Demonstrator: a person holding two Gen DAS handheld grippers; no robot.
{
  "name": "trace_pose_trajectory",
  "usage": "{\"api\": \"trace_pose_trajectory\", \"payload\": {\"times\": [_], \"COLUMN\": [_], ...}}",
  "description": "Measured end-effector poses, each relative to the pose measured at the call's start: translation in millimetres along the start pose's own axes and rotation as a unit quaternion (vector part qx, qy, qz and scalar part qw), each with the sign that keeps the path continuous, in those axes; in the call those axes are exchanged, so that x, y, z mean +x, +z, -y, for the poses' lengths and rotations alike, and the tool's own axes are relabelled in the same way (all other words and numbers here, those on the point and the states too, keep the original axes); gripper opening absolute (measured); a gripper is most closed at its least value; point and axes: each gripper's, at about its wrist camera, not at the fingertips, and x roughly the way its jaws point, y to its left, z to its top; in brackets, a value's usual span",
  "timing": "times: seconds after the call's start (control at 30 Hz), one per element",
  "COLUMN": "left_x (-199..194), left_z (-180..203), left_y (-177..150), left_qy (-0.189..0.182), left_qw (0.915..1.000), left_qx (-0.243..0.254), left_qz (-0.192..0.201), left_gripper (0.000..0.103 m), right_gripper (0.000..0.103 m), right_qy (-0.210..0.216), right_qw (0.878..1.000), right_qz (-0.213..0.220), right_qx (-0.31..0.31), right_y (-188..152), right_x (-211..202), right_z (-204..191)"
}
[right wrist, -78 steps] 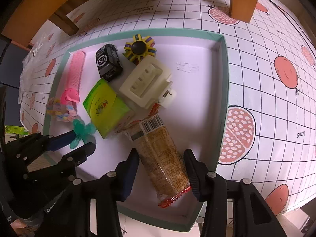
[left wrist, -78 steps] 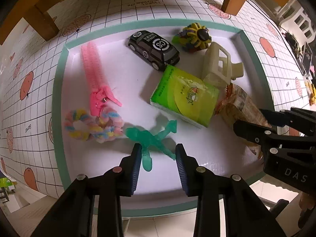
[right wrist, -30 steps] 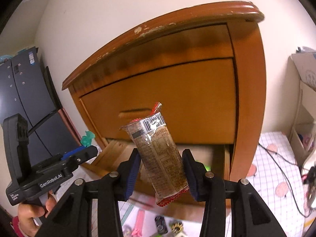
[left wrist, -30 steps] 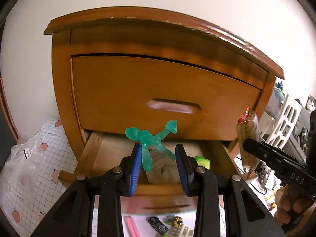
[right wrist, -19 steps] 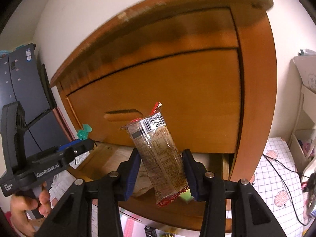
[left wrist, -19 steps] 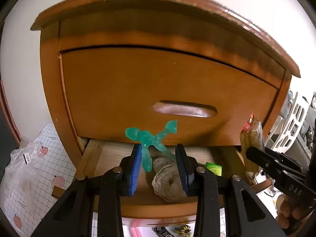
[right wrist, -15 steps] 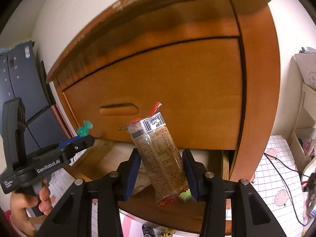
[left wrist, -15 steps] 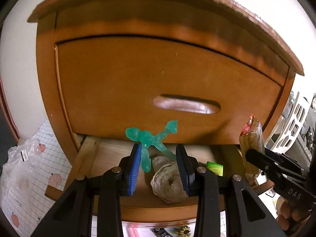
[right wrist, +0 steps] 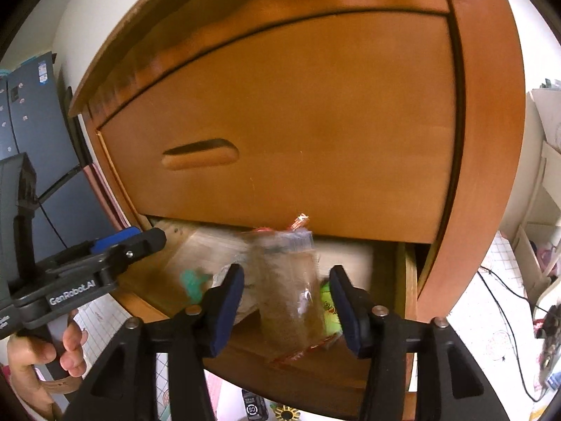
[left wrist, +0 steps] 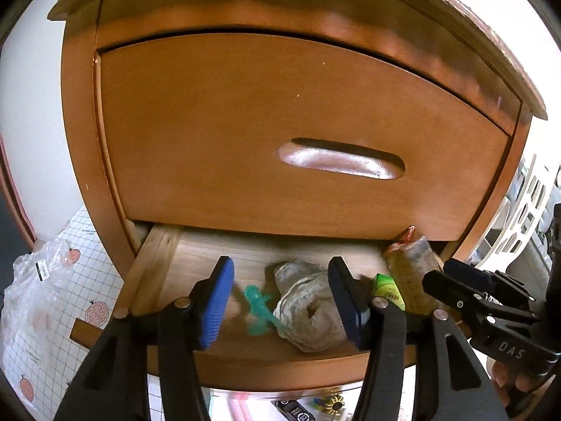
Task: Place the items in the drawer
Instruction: 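Carry the snack bag and green toy up into the open drawer, then open both tools to drop the items into the drawer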
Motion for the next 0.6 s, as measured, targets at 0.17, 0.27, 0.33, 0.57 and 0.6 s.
{"api": "trace_pose_trajectory", "payload": {"times": [0.17,0.27,0.33,0.57,0.6], "left_x": [-1.0,-0.6,-0.7,-1.3,-1.7], "left_z": [-1.7,-3.6,-5.2,-7.6,-7.3], "left_y": [-1.3,-1.8,-2.7,-4.8,-5.0], "left_qy": [0.002,0.006,0.007,0.011,0.012], "left_qw": [1.0000,1.0000,0.9999,0.9998,0.9998], "left_qx": [-0.005,-0.006,-0.009,-0.014,-0.013], "left_qz": [0.000,0.003,0.005,0.007,0.009], "left_gripper": [0.066,0.067,0.069,0.073,0.076], "right_gripper": [0.065,0.069,0.073,0.087,0.089], "right_qy": [-0.001,-0.002,-0.002,0.000,0.000], "right_qw": [1.000,1.000,1.000,1.000,1.000], "right_qz": [-0.006,-0.009,-0.011,-0.008,-0.007], "right_qx": [0.005,0.004,0.003,0.004,0.003], "right_y": [-1.0,-1.7,-2.7,-11.2,-11.4], "right_x": [7.0,11.7,14.6,18.7,19.3], "right_z": [2.1,1.6,1.3,7.2,7.1]}}
